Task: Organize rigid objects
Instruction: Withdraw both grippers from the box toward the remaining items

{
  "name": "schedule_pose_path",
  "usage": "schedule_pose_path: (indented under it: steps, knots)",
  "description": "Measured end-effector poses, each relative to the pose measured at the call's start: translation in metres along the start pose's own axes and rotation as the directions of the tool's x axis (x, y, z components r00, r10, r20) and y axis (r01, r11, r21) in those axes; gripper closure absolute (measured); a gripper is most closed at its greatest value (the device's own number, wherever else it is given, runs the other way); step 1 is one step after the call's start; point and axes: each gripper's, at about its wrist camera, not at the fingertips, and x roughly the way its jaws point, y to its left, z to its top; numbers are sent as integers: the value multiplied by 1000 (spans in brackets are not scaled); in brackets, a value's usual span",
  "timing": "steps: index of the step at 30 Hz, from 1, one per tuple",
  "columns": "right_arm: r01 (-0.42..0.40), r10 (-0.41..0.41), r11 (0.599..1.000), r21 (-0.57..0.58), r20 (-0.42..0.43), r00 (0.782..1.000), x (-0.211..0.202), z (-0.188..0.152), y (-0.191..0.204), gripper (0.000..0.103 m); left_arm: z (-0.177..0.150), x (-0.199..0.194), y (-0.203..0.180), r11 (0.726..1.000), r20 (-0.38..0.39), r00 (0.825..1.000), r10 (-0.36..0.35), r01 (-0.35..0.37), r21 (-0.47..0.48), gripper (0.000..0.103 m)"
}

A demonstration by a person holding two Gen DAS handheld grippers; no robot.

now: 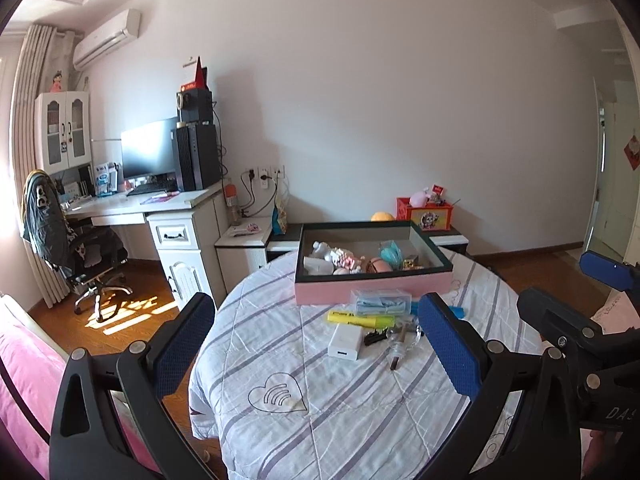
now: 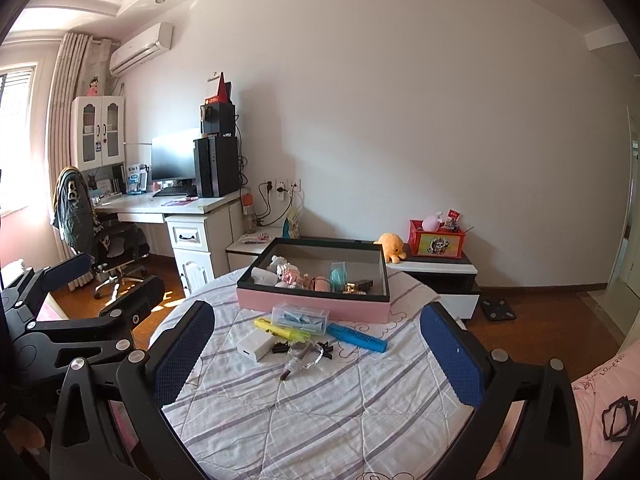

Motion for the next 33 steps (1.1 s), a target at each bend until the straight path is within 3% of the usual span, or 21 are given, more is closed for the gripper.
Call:
schedule_pose_path:
  steps: [5,11,26,29,31,33]
  knots:
    - [-19,20,1000,9,-114,993,47,-24,-4,0,-27,46,1,1000,-136,991,-19,19,-3,0]
    - [-35,42,999,36,-234,971,98,-53,-10,0,-52,99,1,1000,-261,965,-28,27,-8,0]
    - [-22,52,996,83,-378,924,189,-82,-30,0,-73,198,-14,998,-403,914,-41,55,23,0]
    - [-20,51,996,83,-390,919,200,-82,-29,0,-76,211,-15,997,-441,895,-64,79,16,13]
    - [-18,50,996,84,-395,917,206,-81,-27,0,-77,219,-16,995,-469,878,-91,104,2,32]
    - [-16,51,996,91,-399,916,210,-81,-27,0,-76,220,-14,992,-470,875,-115,125,-9,36]
